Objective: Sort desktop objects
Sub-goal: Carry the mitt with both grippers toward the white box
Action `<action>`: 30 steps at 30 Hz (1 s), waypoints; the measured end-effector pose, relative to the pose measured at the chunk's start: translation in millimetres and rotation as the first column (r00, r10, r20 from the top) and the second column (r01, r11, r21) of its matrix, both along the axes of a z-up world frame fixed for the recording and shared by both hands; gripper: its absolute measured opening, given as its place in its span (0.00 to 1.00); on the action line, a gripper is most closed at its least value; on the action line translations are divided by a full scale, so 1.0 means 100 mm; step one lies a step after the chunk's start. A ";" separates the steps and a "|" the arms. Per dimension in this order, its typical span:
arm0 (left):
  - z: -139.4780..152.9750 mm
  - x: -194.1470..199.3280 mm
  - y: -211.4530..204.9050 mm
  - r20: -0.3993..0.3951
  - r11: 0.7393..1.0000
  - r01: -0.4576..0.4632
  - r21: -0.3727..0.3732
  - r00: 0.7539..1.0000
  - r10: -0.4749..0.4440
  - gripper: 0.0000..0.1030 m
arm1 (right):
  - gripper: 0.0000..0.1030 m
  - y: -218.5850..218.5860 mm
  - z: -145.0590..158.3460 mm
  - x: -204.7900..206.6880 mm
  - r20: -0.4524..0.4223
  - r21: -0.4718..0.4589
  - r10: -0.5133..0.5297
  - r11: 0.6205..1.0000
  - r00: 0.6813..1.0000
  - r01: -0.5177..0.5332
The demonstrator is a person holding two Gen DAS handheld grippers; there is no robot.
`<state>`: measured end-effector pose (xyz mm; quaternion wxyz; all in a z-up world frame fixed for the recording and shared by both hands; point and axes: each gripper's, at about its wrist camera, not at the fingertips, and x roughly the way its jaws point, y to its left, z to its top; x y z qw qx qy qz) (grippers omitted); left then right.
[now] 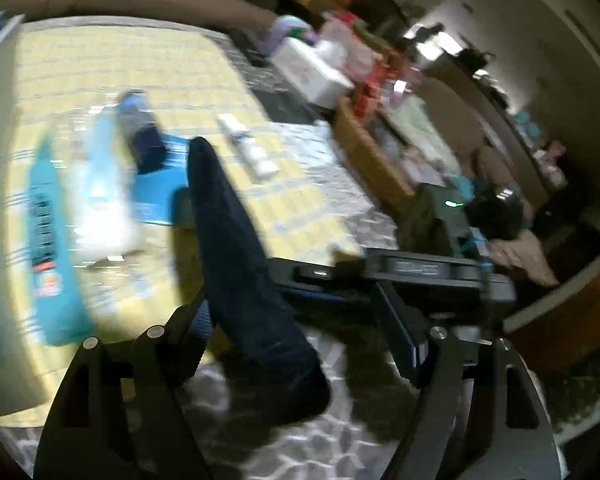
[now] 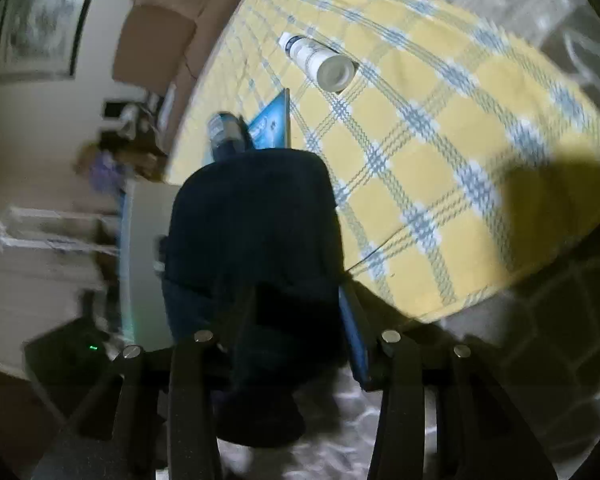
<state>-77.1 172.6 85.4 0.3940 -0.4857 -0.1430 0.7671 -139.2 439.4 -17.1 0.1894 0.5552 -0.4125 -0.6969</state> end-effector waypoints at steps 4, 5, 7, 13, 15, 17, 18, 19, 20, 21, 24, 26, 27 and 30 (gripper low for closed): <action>0.08 0.18 0.41 -0.062 0.993 0.111 -0.024 0.992 -0.113 0.72 | 0.54 0.24 0.27 0.08 -0.042 0.219 -0.053 0.974 0.998 0.061; 0.07 0.21 0.51 -0.057 0.991 0.131 -0.030 0.990 -0.133 0.72 | 0.58 0.31 0.32 0.11 -0.054 0.234 -0.074 0.969 0.996 0.084; 0.02 0.28 0.71 -0.045 0.984 0.174 -0.046 0.983 -0.176 0.72 | 0.58 0.50 0.40 0.19 -0.085 0.160 -0.130 0.977 0.988 0.142; -0.07 0.51 0.69 -0.055 0.977 0.200 -0.076 0.977 -0.205 0.72 | 0.56 0.90 0.20 0.34 -0.050 -0.158 -0.249 0.958 0.967 0.238; -0.14 0.51 0.61 -0.041 0.977 0.193 -0.089 0.980 -0.197 0.72 | 0.58 0.98 0.10 0.38 -0.012 -0.232 -0.285 0.933 0.958 0.275; -0.23 0.51 0.57 -0.018 0.978 0.183 -0.097 0.982 -0.186 0.72 | 0.59 1.03 0.02 0.38 0.016 -0.301 -0.313 0.904 0.950 0.303; -0.26 0.51 0.55 -0.004 0.980 0.178 -0.093 0.984 -0.179 0.72 | 0.61 1.05 0.00 0.40 0.023 -0.336 -0.320 0.890 0.947 0.308; -0.31 0.52 0.54 0.014 0.981 0.175 -0.083 0.985 -0.174 0.72 | 0.62 1.06 -0.01 0.39 0.018 -0.357 -0.315 0.885 0.949 0.301; -0.34 0.52 0.54 0.030 0.982 0.174 -0.073 0.985 -0.172 0.72 | 0.71 1.04 0.01 0.37 0.013 -0.318 -0.301 0.903 0.954 0.289; -0.37 0.53 0.56 0.039 0.982 0.174 -0.071 0.984 -0.172 0.72 | 0.76 0.99 0.02 0.34 0.009 -0.266 -0.264 0.929 0.965 0.256; -0.39 0.59 0.64 0.034 0.979 0.186 -0.089 0.982 -0.184 0.72 | 0.76 0.91 0.01 0.31 0.019 -0.235 -0.217 0.948 0.976 0.216; -0.40 0.62 0.71 0.024 0.977 0.184 -0.112 0.983 -0.183 0.74 | 0.76 0.82 0.07 0.29 -0.011 -0.128 -0.181 0.976 0.983 0.178; -0.41 0.62 0.73 0.020 0.976 0.178 -0.123 0.984 -0.176 0.74 | 0.71 0.77 0.09 0.27 -0.016 -0.086 -0.170 0.982 0.985 0.168; -0.43 0.65 0.71 -0.015 0.973 0.135 -0.186 0.990 -0.141 0.74 | 0.52 0.72 0.09 0.26 -0.022 -0.016 -0.175 0.984 0.984 0.175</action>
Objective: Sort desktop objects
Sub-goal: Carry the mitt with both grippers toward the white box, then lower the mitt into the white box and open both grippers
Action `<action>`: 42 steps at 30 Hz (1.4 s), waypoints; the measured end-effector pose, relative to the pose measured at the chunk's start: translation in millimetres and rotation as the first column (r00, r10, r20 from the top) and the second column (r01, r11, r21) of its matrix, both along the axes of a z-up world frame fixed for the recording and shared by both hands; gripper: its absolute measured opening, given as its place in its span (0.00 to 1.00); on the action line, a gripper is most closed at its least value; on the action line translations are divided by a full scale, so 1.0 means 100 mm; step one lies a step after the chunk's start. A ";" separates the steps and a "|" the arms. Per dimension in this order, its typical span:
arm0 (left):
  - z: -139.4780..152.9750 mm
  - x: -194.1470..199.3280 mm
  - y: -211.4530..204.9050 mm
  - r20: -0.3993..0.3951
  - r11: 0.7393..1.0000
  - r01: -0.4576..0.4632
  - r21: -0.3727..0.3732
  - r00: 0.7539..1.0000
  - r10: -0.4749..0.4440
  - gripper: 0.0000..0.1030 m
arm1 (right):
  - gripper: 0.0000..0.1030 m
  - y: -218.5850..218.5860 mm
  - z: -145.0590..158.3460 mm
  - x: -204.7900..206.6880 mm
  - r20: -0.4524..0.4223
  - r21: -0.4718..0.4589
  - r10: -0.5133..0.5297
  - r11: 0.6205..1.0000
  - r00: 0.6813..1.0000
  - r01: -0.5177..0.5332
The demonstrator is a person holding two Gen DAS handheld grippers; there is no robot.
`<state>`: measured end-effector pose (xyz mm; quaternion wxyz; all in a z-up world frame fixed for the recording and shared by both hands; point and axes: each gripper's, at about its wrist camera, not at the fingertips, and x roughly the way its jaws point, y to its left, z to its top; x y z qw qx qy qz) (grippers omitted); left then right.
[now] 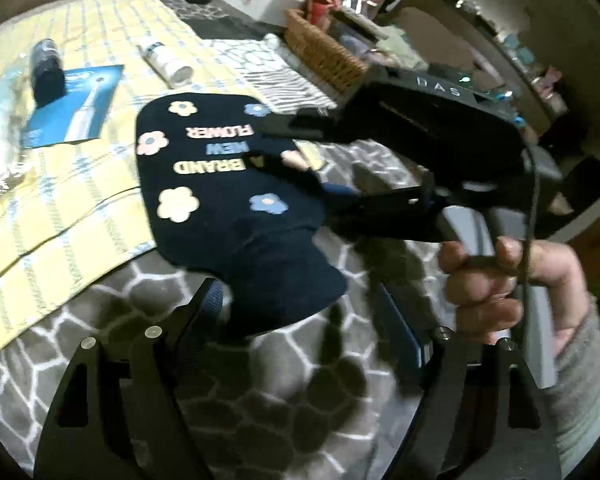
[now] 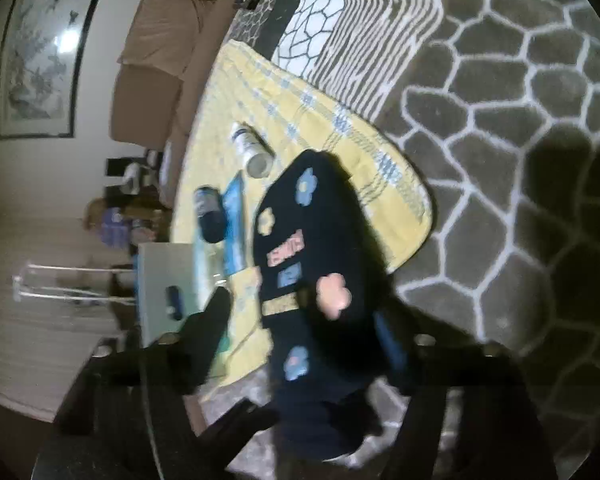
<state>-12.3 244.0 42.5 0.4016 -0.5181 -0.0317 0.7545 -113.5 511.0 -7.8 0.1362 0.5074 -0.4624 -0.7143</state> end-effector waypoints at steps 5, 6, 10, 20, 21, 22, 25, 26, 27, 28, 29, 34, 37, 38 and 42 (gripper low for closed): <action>-0.03 0.01 -0.09 -0.022 0.999 -0.042 -0.018 0.999 0.041 0.78 | 0.22 0.11 -0.10 0.13 0.020 -0.094 -0.047 0.994 0.999 0.049; -0.02 0.02 -0.08 -0.024 0.999 -0.045 -0.027 0.999 0.044 0.78 | 0.21 0.09 -0.08 0.14 0.016 -0.102 -0.045 0.994 0.999 0.046; -0.02 0.00 0.00 -0.004 0.999 -0.051 -0.016 0.999 0.051 0.78 | 0.21 -0.06 0.14 0.21 -0.020 -0.065 0.027 0.997 0.999 -0.029; -0.05 -0.07 0.01 -0.041 0.996 -0.069 -0.048 0.997 0.067 0.53 | 0.26 -0.15 -0.10 0.06 0.048 -0.016 0.032 0.999 0.998 -0.032; -0.04 -0.08 -0.02 -0.028 0.997 -0.071 -0.033 0.997 0.070 0.52 | 0.23 -0.15 -0.07 0.08 0.039 -0.021 0.031 0.999 0.999 -0.030; -0.03 -0.08 -0.04 -0.016 0.997 -0.074 -0.019 0.997 0.074 0.52 | 0.22 -0.15 -0.04 0.10 0.025 -0.032 0.029 0.999 0.999 -0.028; 0.06 -0.07 -0.08 -0.006 0.998 -0.067 0.014 0.998 0.067 0.52 | 0.18 -0.17 0.10 0.15 -0.021 -0.028 0.039 0.999 0.999 -0.040; 0.09 -0.07 -0.09 -0.005 0.998 -0.065 0.022 0.998 0.065 0.52 | 0.18 -0.18 0.13 0.16 -0.028 -0.025 0.039 0.999 0.999 -0.040; 0.13 -0.07 -0.13 0.007 0.997 -0.065 0.045 0.998 0.065 0.52 | 0.17 -0.19 0.17 0.17 -0.039 -0.024 0.040 0.999 0.998 -0.041; 0.17 -0.08 -0.17 0.018 0.995 -0.070 0.067 0.997 0.069 0.51 | 0.17 -0.19 0.23 0.18 -0.057 -0.033 0.037 0.999 0.998 -0.039; 0.20 -0.09 -0.20 0.026 0.994 -0.074 0.084 0.997 0.072 0.51 | 0.16 -0.22 0.27 0.16 -0.068 -0.039 0.036 0.998 0.997 -0.038; 0.48 -0.13 -0.41 0.012 0.986 -0.088 0.145 0.996 0.087 0.51 | 0.15 -0.33 0.53 0.15 -0.142 -0.118 0.023 0.992 0.990 -0.040; 0.75 -0.15 -0.63 -0.023 0.980 -0.103 0.172 0.994 0.109 0.51 | 0.15 -0.50 0.74 0.13 -0.196 -0.154 0.039 0.986 0.980 -0.070; 0.82 -0.17 -0.71 -0.031 0.978 -0.109 0.179 0.993 0.116 0.51 | 0.16 -0.57 0.81 0.11 -0.212 -0.161 0.045 0.984 0.976 -0.080; 1.18 -0.25 -1.24 -0.091 0.968 -0.158 0.194 0.980 0.178 0.51 | 0.16 -1.13 1.14 -0.03 -0.289 -0.197 0.099 0.967 0.952 -0.160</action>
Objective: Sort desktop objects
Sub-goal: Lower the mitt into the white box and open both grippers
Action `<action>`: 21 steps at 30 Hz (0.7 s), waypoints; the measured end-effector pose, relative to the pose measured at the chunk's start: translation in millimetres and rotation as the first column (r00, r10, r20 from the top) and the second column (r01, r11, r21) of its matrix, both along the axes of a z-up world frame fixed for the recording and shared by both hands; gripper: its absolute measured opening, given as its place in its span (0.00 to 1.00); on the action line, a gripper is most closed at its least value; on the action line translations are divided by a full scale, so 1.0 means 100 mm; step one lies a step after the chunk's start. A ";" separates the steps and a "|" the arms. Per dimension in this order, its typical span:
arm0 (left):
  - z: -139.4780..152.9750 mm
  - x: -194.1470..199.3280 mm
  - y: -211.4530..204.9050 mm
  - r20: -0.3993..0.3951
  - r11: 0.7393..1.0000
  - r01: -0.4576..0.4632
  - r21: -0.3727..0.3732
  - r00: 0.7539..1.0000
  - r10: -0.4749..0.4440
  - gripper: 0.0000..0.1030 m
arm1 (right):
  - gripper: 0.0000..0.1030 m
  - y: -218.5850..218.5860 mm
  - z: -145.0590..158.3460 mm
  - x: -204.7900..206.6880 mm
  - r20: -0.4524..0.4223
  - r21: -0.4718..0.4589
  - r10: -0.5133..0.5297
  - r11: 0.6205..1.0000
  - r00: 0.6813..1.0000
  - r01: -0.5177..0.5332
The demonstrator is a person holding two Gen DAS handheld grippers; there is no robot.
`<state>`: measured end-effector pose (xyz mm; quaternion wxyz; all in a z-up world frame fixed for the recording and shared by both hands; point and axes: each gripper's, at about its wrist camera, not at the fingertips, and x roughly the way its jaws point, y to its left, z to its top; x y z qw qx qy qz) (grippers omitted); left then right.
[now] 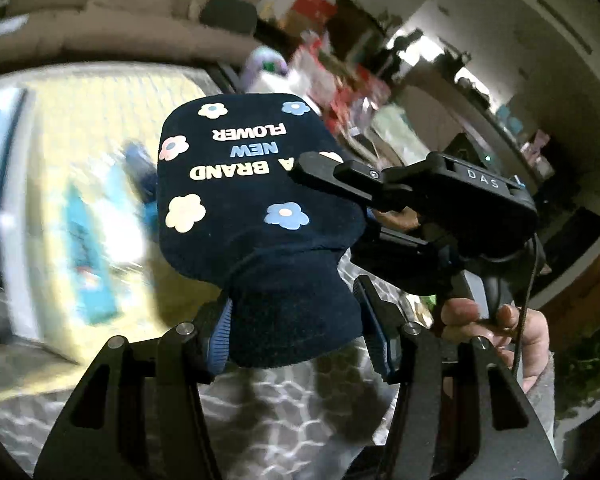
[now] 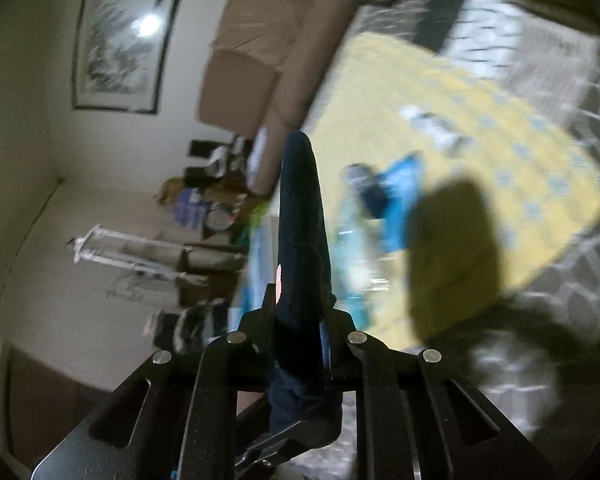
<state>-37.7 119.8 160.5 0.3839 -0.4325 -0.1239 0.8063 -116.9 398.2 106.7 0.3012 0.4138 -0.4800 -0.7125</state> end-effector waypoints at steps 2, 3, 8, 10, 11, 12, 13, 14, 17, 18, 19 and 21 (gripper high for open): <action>0.09 -0.05 -0.23 -0.017 0.999 -0.032 -0.008 0.999 0.032 0.51 | 0.16 -0.29 0.09 -0.06 -0.021 -0.007 0.036 0.999 0.999 -0.036; 0.14 -0.08 -0.38 -0.025 0.999 -0.053 -0.013 0.998 0.052 0.51 | 0.16 -0.46 0.13 -0.10 -0.029 -0.012 0.056 0.998 0.998 -0.056; 0.23 -0.28 -1.20 -0.037 0.985 -0.162 -0.055 0.986 0.160 0.51 | 0.16 -1.40 0.16 -0.30 -0.043 -0.032 0.163 0.986 0.986 -0.165; 0.21 -0.33 -1.45 -0.032 0.978 -0.193 -0.080 0.981 0.191 0.51 | 0.15 -1.79 0.11 -0.39 -0.029 -0.036 0.204 0.978 0.979 -0.205; 0.20 -0.36 -1.56 -0.029 0.974 -0.205 -0.092 0.979 0.203 0.51 | 0.15 -1.95 0.07 -0.43 -0.021 -0.035 0.220 0.975 0.975 -0.220; 0.16 -0.39 -1.68 -0.020 0.970 -0.218 -0.106 0.976 0.217 0.51 | 0.15 -2.11 0.01 -0.46 -0.008 -0.031 0.237 0.971 0.972 -0.237; 0.12 -0.42 -1.81 -0.007 0.966 -0.232 -0.115 0.973 0.233 0.51 | 0.15 -2.26 -0.05 -0.50 0.007 -0.021 0.253 0.967 0.967 -0.253; 0.09 -0.43 -1.89 0.006 0.964 -0.239 -0.119 0.970 0.242 0.51 | 0.15 -2.43 -0.11 -0.54 0.023 -0.008 0.272 0.962 0.962 -0.271; -0.06 -0.50 -2.14 0.044 0.957 -0.258 -0.131 0.963 0.265 0.51 | 0.16 -2.74 -0.24 -0.60 0.051 0.049 0.307 0.950 0.950 -0.309; -0.11 -0.50 -2.16 0.051 0.956 -0.259 -0.140 0.962 0.268 0.51 | 0.16 -2.86 -0.26 -0.63 0.060 0.090 0.320 0.942 0.945 -0.324; -0.17 -0.51 -2.20 0.060 0.955 -0.257 -0.151 0.961 0.269 0.51 | 0.16 -2.94 -0.28 -0.64 0.066 0.140 0.331 0.931 0.941 -0.337; -0.27 -0.52 -2.20 0.077 0.954 -0.247 -0.167 0.962 0.263 0.51 | 0.18 -3.11 -0.26 -0.64 0.076 0.278 0.357 0.889 0.931 -0.363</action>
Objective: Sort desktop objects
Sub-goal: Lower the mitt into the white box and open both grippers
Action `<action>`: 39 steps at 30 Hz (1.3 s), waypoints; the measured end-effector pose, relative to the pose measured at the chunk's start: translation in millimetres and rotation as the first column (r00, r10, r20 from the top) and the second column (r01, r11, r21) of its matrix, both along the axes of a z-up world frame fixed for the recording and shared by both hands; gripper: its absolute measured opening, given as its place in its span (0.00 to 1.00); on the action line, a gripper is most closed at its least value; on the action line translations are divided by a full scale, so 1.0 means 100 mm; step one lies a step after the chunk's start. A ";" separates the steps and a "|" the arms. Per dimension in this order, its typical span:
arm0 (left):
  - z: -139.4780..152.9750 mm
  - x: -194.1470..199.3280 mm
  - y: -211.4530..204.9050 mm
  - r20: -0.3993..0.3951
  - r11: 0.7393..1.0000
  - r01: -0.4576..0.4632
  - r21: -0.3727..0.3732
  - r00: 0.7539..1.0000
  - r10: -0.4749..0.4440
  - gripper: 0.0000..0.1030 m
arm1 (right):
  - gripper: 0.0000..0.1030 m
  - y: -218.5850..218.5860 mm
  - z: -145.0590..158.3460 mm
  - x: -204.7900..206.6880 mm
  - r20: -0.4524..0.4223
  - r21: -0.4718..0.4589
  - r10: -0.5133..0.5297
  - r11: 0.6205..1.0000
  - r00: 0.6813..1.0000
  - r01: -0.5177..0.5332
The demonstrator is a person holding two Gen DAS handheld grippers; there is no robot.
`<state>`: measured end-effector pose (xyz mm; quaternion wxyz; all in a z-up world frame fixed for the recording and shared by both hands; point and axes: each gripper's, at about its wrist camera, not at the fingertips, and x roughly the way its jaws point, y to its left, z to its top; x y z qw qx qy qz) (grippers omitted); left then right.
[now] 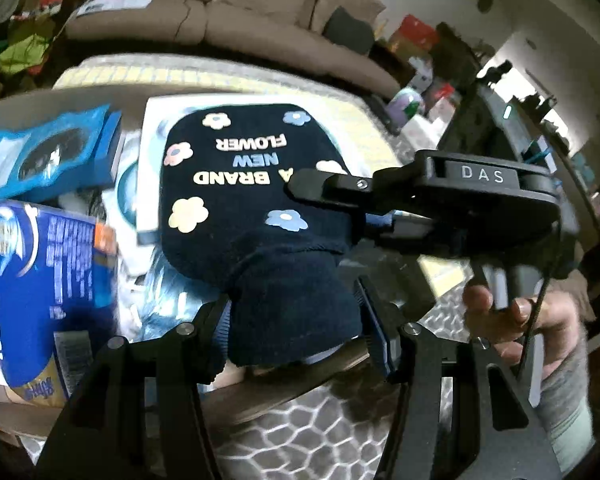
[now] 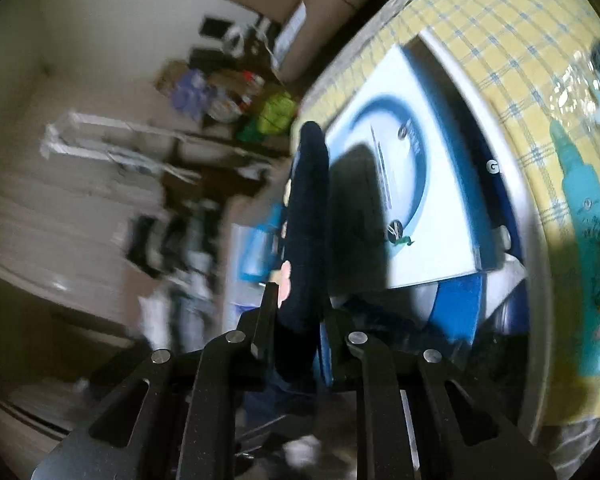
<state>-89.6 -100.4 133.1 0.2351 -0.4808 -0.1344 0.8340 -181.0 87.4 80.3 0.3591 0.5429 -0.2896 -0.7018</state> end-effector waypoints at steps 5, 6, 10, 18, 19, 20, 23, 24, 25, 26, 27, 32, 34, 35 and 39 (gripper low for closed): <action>-0.03 -0.01 0.06 -0.016 0.999 0.023 -0.035 1.000 -0.024 0.52 | 0.22 -0.32 0.18 0.02 -0.117 0.292 0.107 0.954 0.987 -0.069; -0.03 -0.03 0.07 -0.014 0.999 0.025 -0.030 1.000 -0.025 0.52 | 0.22 -0.33 0.19 0.03 -0.123 0.308 0.114 0.949 0.986 -0.071; -0.05 -0.01 0.00 -0.019 0.999 0.028 -0.036 0.999 -0.028 0.52 | 0.22 -0.38 0.17 0.07 -0.142 0.368 0.136 0.927 0.980 -0.076; -0.09 0.08 -0.15 -0.036 1.000 0.010 0.001 0.999 -0.009 0.53 | 0.24 -0.51 0.19 0.21 -0.174 0.410 0.136 0.910 0.975 -0.054; -0.07 0.04 -0.16 -0.028 1.000 0.008 0.013 1.000 -0.007 0.53 | 0.24 -0.54 0.20 0.23 -0.178 0.419 0.140 0.906 0.974 -0.054; -0.06 0.06 -0.20 -0.024 1.000 0.007 0.021 1.000 -0.006 0.53 | 0.24 -0.54 0.22 0.24 -0.182 0.424 0.144 0.904 0.973 -0.054; -0.07 0.02 -0.28 -0.006 0.999 0.003 0.050 1.000 -0.002 0.53 | 0.25 -0.63 0.26 0.28 -0.203 0.447 0.158 0.893 0.966 -0.052; -0.08 0.02 -0.30 -0.006 0.999 0.001 0.050 1.000 -0.001 0.53 | 0.25 -0.66 0.26 0.29 -0.205 0.455 0.160 0.889 0.966 -0.051; -0.07 0.03 -0.31 -0.010 0.999 0.000 0.045 1.000 0.001 0.53 | 0.26 -0.68 0.27 0.30 -0.205 0.468 0.159 0.883 0.966 -0.046; -0.06 0.05 -0.31 -0.016 0.999 0.000 0.032 1.000 0.001 0.53 | 0.29 -0.69 0.27 0.29 -0.204 0.474 0.158 0.879 0.966 -0.044; -0.05 0.06 -0.32 -0.021 1.000 0.000 0.023 1.000 0.000 0.53 | 0.33 -0.70 0.28 0.30 -0.202 0.482 0.159 0.875 0.966 -0.043; 0.05 0.15 -0.39 -0.050 1.000 -0.017 -0.001 0.999 0.017 0.67 | 0.60 -0.67 0.38 0.36 -0.251 0.597 0.162 0.802 0.954 0.021; 0.14 0.20 -0.46 -0.087 1.000 -0.029 0.000 0.996 0.029 0.74 | 0.60 -0.58 0.44 0.37 -0.264 0.592 0.146 0.805 0.953 0.041; 0.17 0.22 -0.50 -0.097 0.999 -0.033 -0.001 0.995 0.032 0.74 | 0.60 -0.54 0.46 0.37 -0.264 0.583 0.133 0.811 0.955 0.048; 0.28 0.25 -0.73 -0.118 0.997 -0.064 0.035 0.991 0.068 0.75 | 0.60 -0.33 0.52 0.33 -0.250 0.533 0.052 0.841 0.967 0.093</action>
